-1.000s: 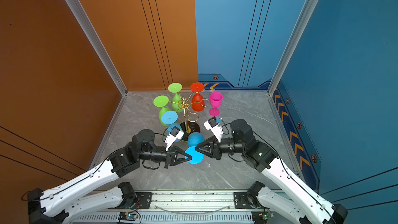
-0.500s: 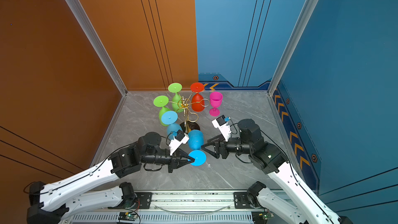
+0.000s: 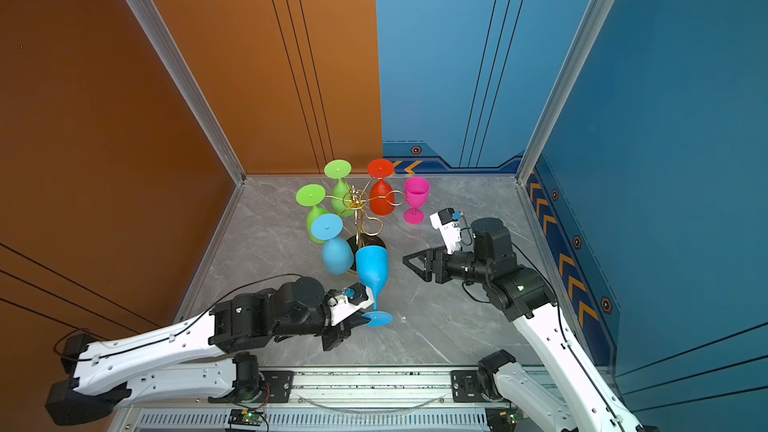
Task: Take the wine glass off the wine glass rack
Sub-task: 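Swing the cyan glass bowl-up toward the robot with the left gripper while the right withdraws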
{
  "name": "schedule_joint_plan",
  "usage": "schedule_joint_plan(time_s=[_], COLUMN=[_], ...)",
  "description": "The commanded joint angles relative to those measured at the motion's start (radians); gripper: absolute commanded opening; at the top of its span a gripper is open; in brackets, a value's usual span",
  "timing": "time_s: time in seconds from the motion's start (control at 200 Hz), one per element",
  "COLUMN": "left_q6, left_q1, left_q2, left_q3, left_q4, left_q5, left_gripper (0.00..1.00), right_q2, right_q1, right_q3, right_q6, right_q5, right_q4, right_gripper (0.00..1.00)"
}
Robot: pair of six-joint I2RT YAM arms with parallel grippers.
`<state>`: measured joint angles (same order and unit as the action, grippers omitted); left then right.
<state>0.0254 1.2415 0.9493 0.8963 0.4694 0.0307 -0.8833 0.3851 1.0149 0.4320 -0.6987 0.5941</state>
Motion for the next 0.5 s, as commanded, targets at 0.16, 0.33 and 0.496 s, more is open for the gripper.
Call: schedule_joint_plan(time_s=[0.16, 0.33, 0.496], left_q6=[0.286, 0.377, 0.483], left_q1=[0.135, 0.219, 0.277], left_q2=[-0.016, 0.023, 0.072], left_q3=[-0.009, -0.028, -0.052], left_q4=[0.049, 0.049, 0.047], left_q5=[-0.281, -0.409, -0.590], left_gripper=[0.00, 0.00, 0.00], right_q2=[-0.062, -0.075, -0.089], right_q1=[-0.023, -0.025, -0.023], right_q3=[0.074, 0.100, 0.114], right_q6=[0.022, 0.020, 0.031], right_q5=[-0.004, -0.023, -0.045], right_q4=[0.024, 0.024, 0.024], right_gripper=[0.68, 0.68, 0.68])
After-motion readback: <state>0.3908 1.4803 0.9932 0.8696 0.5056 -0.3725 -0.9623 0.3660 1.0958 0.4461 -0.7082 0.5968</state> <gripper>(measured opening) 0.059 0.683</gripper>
